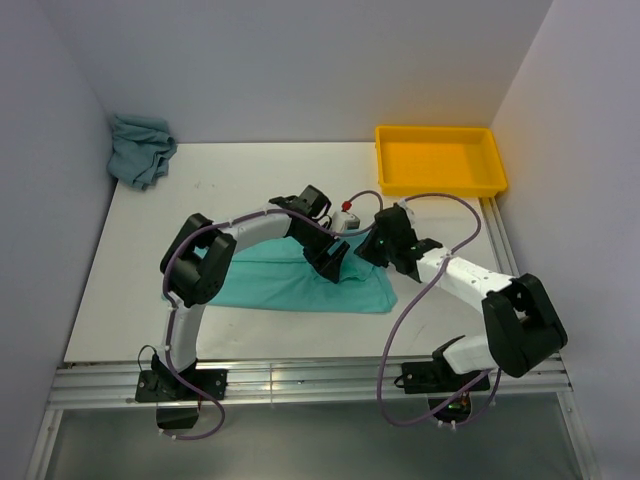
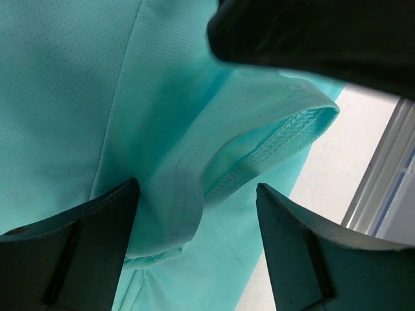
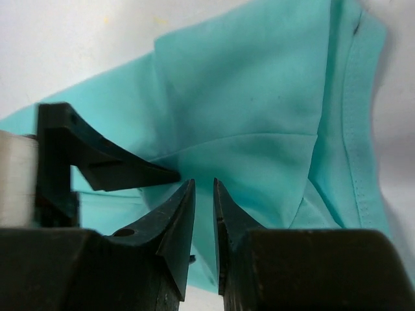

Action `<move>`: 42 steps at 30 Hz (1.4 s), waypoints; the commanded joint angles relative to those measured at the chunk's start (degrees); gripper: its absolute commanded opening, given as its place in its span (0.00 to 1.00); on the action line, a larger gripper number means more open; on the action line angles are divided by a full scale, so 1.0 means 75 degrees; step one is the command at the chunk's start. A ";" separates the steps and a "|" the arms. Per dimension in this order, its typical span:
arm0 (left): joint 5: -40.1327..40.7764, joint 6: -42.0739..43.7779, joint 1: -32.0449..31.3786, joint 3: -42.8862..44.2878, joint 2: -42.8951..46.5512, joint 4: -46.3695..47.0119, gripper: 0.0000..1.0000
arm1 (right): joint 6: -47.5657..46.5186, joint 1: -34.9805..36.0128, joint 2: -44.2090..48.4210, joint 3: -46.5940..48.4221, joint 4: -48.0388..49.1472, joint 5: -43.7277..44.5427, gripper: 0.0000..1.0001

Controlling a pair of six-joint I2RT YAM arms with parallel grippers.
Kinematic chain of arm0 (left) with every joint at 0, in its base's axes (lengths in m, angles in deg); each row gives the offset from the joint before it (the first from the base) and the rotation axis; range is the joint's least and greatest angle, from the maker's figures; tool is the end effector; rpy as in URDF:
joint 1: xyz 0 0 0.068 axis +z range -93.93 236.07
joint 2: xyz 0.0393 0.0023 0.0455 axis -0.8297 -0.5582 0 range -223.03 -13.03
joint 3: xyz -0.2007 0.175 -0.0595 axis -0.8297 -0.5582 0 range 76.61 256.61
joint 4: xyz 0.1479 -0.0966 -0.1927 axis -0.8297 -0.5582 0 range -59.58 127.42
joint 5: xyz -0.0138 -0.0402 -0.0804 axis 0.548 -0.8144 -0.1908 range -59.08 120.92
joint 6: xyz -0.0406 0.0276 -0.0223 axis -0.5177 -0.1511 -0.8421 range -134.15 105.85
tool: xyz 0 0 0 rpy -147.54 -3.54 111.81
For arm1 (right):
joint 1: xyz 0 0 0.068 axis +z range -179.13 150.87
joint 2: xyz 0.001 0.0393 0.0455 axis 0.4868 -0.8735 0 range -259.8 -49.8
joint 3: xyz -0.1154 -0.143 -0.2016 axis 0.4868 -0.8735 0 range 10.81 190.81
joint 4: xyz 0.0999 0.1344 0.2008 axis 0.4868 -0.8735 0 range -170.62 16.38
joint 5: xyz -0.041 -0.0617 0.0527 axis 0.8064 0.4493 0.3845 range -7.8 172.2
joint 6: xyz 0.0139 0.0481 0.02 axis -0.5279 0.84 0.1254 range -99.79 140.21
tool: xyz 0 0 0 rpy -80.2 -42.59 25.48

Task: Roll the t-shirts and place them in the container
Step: Fold the tshirt

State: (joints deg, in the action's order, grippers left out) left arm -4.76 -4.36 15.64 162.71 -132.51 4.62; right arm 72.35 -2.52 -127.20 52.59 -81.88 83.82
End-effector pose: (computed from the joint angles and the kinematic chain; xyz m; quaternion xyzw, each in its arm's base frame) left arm 0.3132 -0.2942 0.1644 0.4524 0.8166 -0.3410 0.1103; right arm 0.2468 0.1225 0.2013 0.2087 0.8960 0.2384 0.3111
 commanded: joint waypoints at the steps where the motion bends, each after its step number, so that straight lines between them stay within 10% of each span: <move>1: -0.0199 -0.0003 -0.0001 0.0343 0.0368 -0.0396 0.80 | 0.0220 0.0155 -0.0202 -0.0331 0.0596 -0.0182 0.25; 17: -0.1289 -0.0671 0.0667 0.1187 0.0181 -0.0771 0.81 | 0.0243 0.0179 -0.0425 -0.1293 0.1042 -0.0312 0.24; 42: -0.0118 -0.0425 0.0702 -0.0582 -0.0054 -0.0221 0.48 | -0.0389 -0.0606 -0.1034 -0.0415 0.0139 0.0052 0.24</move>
State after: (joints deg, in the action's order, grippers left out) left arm -11.23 -7.91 21.08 159.81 -132.99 0.90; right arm 71.25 -5.95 -133.94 47.32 -79.38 83.06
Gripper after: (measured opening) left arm 0.479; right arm 0.240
